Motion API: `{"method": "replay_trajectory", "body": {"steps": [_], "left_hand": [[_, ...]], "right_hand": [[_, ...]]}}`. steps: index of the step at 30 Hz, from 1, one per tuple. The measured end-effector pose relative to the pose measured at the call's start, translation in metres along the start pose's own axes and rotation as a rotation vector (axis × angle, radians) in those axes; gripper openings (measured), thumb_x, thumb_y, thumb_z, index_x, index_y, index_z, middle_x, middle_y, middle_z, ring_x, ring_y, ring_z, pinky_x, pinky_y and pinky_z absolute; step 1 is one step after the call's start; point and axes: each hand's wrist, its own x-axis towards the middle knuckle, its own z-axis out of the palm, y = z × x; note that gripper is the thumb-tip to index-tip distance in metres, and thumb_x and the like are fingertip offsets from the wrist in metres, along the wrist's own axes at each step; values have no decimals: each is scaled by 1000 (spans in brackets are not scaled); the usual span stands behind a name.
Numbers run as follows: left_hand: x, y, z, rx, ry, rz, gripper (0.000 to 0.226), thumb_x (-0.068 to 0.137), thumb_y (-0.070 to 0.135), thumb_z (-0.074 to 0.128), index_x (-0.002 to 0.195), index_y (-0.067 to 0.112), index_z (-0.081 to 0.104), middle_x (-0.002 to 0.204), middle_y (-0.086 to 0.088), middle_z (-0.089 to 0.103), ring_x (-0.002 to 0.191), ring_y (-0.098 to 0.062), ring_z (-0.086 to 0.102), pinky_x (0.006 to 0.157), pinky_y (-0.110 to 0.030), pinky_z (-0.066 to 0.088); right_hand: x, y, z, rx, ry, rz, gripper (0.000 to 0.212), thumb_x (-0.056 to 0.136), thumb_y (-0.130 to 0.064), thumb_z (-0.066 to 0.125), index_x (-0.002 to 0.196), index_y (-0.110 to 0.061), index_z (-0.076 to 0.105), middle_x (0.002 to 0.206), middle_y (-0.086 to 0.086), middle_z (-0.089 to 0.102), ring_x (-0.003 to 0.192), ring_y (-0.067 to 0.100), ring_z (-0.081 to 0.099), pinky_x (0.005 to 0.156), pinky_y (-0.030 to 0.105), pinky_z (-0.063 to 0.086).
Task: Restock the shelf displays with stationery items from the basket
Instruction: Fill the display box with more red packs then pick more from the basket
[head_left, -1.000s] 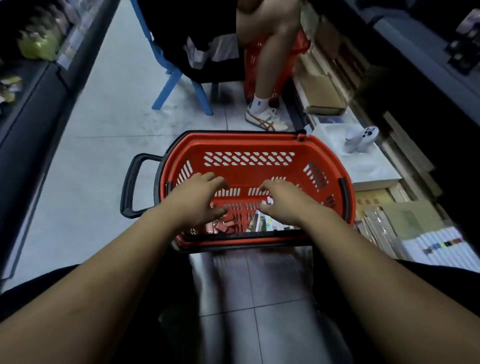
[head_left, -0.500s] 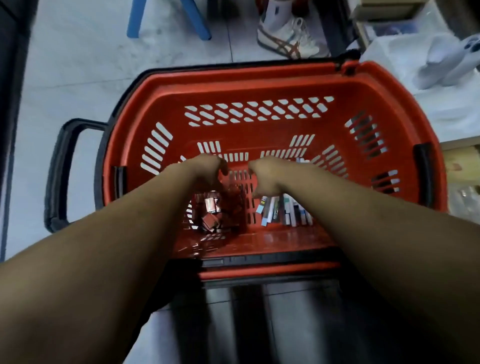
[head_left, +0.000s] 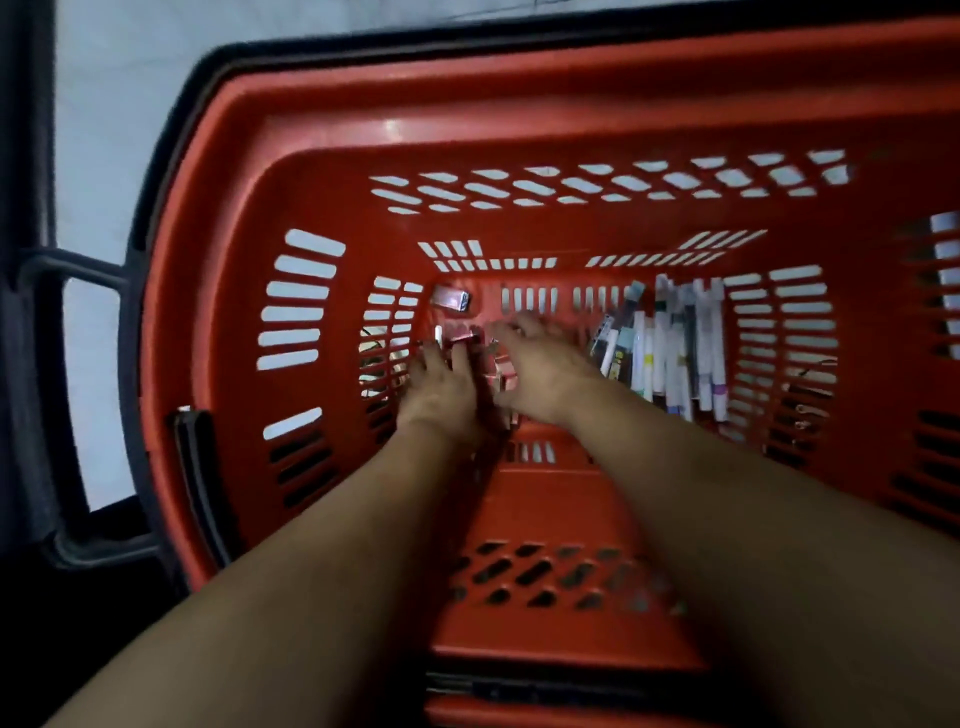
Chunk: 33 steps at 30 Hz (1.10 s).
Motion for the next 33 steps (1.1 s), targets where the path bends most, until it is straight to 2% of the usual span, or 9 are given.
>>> {"method": "replay_trajectory", "body": {"steps": [6,10,14,20,24,27,29,31,33], "left_hand": [[-3,3,-8,171,-19,44,109,85,49,76,156,4,6,158,-27,17,145,-43,24,119,-46,27],[-4,9,-12,168,-32,43,105,87,40,76,156,6,5,158,-25,9,145,-45,24,117,-47,31],[4,1,-7,101,-67,15,116,79,33,85,159,14,3,162,-27,5,141,-48,34,113,-46,38],[10,-2,-1,234,-176,47,123,82,41,81,159,12,-11,159,-29,22,145,-47,27,121,-54,27],[6,-1,-5,121,-177,22,118,79,35,84,160,16,0,159,-25,17,141,-48,36,113,-53,40],[5,-5,-2,48,-132,63,116,77,34,85,158,13,6,158,-21,25,136,-41,45,108,-48,46],[4,-6,-1,50,-121,88,110,80,36,83,157,12,8,153,-18,37,132,-38,50,105,-46,46],[4,-7,1,76,-120,111,104,83,39,80,157,15,11,148,-15,45,128,-36,53,102,-46,47],[5,-6,3,110,-133,125,101,83,42,78,157,19,13,153,-13,41,131,-37,50,103,-49,48]], "right_hand": [[-10,2,34,232,-77,83,89,76,-18,83,149,-29,33,158,8,24,132,34,49,103,38,48],[-14,4,38,235,-83,108,54,77,-17,83,124,-19,56,147,7,35,118,28,54,87,28,45],[-16,2,39,281,-81,122,71,77,-12,82,137,-18,44,144,9,41,123,30,51,87,28,43],[-19,0,35,365,-125,175,53,78,-15,81,123,-21,53,136,10,43,101,25,56,75,28,47],[-20,-4,36,352,-153,197,52,80,-16,80,124,-18,54,147,14,37,111,27,53,78,28,44],[-21,-4,38,386,-146,189,48,81,-14,80,121,-15,53,123,10,57,94,21,58,61,24,40],[-21,-2,41,432,-144,190,49,80,-13,81,120,-16,53,111,5,59,87,19,58,56,23,38],[-21,0,44,501,-135,210,50,78,-13,81,120,-20,54,110,4,60,83,18,59,56,24,39],[-22,2,46,575,-128,236,59,79,-11,81,130,-23,55,114,2,58,76,16,60,52,23,39]]}}
